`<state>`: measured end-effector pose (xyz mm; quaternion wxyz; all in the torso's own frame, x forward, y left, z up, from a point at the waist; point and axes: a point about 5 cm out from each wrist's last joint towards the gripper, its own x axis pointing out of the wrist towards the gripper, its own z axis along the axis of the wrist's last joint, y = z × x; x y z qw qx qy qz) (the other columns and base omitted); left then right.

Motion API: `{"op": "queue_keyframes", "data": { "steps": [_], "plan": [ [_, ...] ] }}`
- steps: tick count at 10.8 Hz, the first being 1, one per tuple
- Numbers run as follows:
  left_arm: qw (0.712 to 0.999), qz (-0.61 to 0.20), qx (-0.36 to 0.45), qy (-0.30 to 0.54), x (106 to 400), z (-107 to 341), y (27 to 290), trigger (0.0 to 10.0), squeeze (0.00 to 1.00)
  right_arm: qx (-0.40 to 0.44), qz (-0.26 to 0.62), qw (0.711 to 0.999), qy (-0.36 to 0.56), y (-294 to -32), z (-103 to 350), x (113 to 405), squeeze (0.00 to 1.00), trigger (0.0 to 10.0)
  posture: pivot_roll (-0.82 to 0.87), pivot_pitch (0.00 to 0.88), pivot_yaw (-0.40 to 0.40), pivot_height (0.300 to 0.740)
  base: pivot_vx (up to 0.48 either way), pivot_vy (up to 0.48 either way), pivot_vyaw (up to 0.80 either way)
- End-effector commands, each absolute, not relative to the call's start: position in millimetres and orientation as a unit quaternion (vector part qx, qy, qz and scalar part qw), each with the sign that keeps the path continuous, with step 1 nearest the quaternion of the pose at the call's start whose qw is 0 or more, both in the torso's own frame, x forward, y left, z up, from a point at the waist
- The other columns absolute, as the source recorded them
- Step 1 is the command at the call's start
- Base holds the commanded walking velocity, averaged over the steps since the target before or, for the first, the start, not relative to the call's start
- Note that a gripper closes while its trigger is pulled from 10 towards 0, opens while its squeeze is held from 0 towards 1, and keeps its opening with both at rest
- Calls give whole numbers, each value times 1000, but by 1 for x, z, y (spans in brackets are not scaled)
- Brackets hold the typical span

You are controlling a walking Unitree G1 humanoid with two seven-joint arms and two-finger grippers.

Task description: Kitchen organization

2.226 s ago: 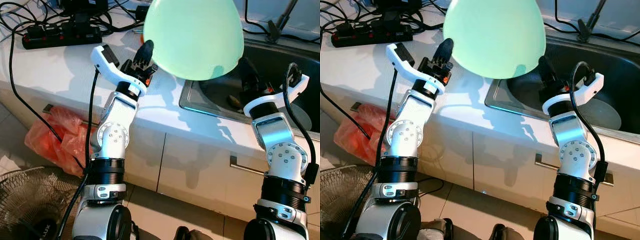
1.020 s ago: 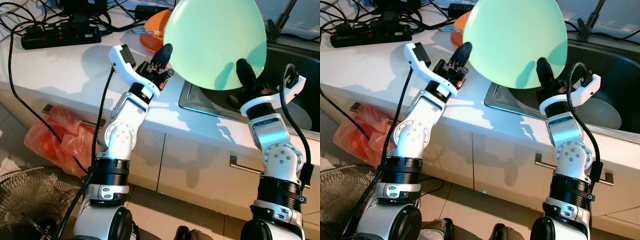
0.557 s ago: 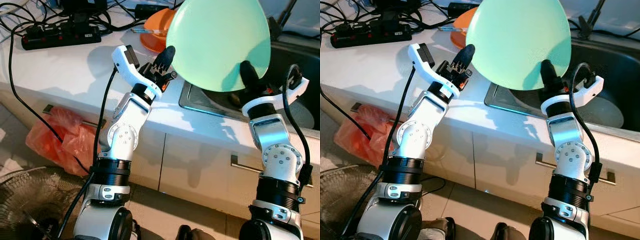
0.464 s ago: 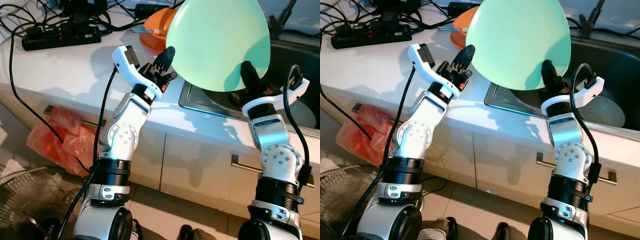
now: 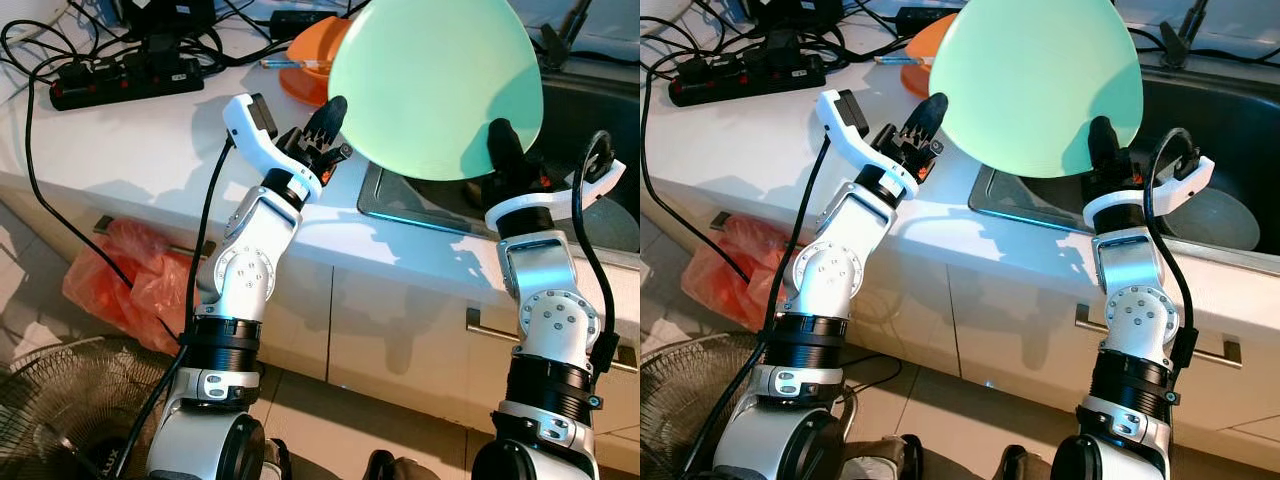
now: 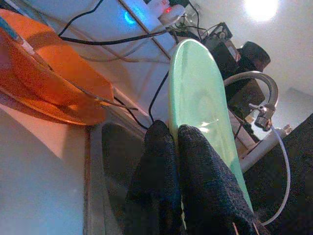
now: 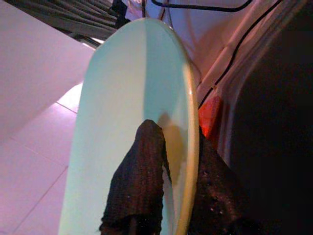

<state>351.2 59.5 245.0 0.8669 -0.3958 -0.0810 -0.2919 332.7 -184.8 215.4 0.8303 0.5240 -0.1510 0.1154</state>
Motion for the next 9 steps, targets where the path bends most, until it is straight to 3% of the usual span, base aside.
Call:
{"op": "queue_keyframes", "data": {
  "steps": [1, 2, 3, 6, 7, 9],
  "plan": [
    [856, -332, -387, -84, 345, 253, 39, 10000, 0, 519, 103, 836, -142, -184, 215, 333, 0, 0, 147, 118, 57, 740, 0, 0, 0],
    [861, -329, -378, -84, 345, 251, 41, 10000, 0, 520, 103, 836, -144, -184, 216, 334, 0, 0, 149, 117, 56, 740, 0, 0, 0],
    [865, -324, -374, -80, 346, 248, 43, 10000, 1000, 521, 105, 834, -145, -183, 217, 335, 0, 0, 154, 116, 53, 740, 0, 0, 0],
    [874, -314, -363, -70, 346, 241, 46, 10000, 1000, 530, 107, 829, -147, -181, 218, 337, 0, 0, 158, 119, 52, 740, 0, 0, 0],
    [879, -311, -355, -68, 347, 238, 46, 10000, 0, 535, 107, 824, -152, -182, 220, 338, 0, 0, 158, 119, 51, 740, 0, 0, 0],
    [881, -311, -351, -66, 346, 237, 46, 10000, 0, 549, 94, 814, -164, -187, 223, 340, 0, 0, 160, 118, 49, 740, 0, 0, 0]
  ]
}}
